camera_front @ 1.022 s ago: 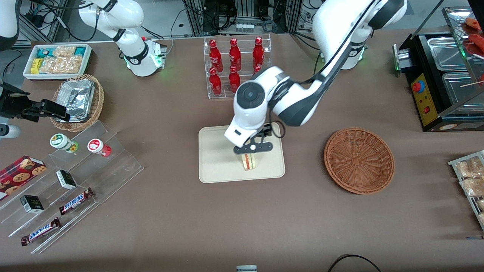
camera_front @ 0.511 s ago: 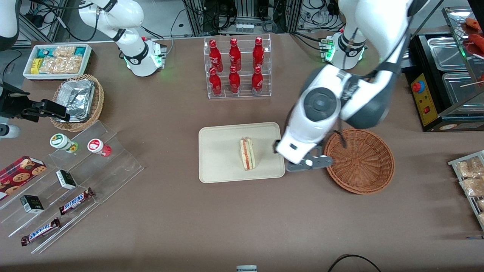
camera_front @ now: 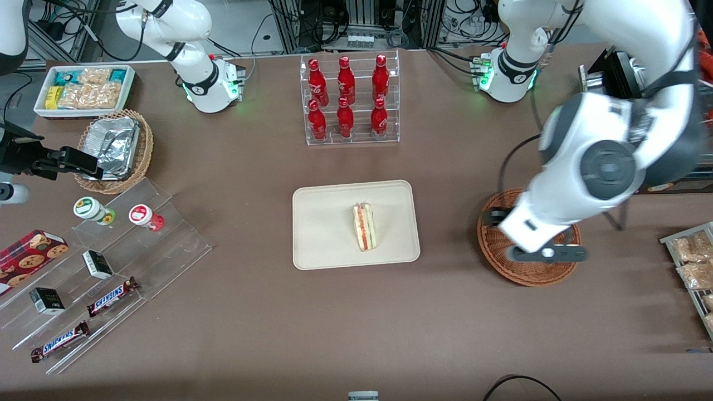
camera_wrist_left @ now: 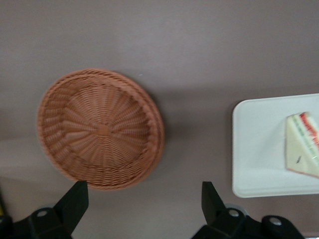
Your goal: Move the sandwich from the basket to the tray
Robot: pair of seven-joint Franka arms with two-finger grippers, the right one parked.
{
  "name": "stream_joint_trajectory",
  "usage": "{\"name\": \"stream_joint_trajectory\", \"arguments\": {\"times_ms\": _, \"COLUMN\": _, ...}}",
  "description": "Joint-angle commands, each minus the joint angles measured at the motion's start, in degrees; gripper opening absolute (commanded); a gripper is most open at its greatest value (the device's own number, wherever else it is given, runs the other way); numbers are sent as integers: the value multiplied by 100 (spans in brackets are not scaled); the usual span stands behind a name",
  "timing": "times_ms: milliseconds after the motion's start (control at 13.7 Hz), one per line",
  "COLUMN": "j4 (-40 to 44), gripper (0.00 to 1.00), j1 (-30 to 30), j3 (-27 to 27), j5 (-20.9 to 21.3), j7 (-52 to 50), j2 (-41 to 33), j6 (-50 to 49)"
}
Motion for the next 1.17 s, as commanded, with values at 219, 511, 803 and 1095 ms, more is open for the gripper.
{"name": "stream_joint_trajectory", "arguments": {"times_ms": 219, "j4": -1272, "gripper": 100, "j1": 737, "j3": 25, "j5": -394, "j7": 1232, "j2": -1289, "j6": -154}}
{"name": "stream_joint_trajectory", "arguments": {"times_ms": 511, "j4": -1924, "gripper": 100, "j1": 580, "j3": 517, "j5": -666, "j7": 1268, "j2": -2090, "j6": -242}}
{"name": "stream_joint_trajectory", "arguments": {"times_ms": 803, "j4": -1960, "gripper": 100, "j1": 457, "j3": 606, "j5": -676, "j7": 1260, "j2": -2512, "j6": -804}}
{"name": "stream_joint_trajectory", "arguments": {"times_ms": 1095, "j4": -1960, "gripper": 100, "j1": 140, "j3": 1177, "j5": -676, "j7": 1260, "j2": -2759, "j6": -998}}
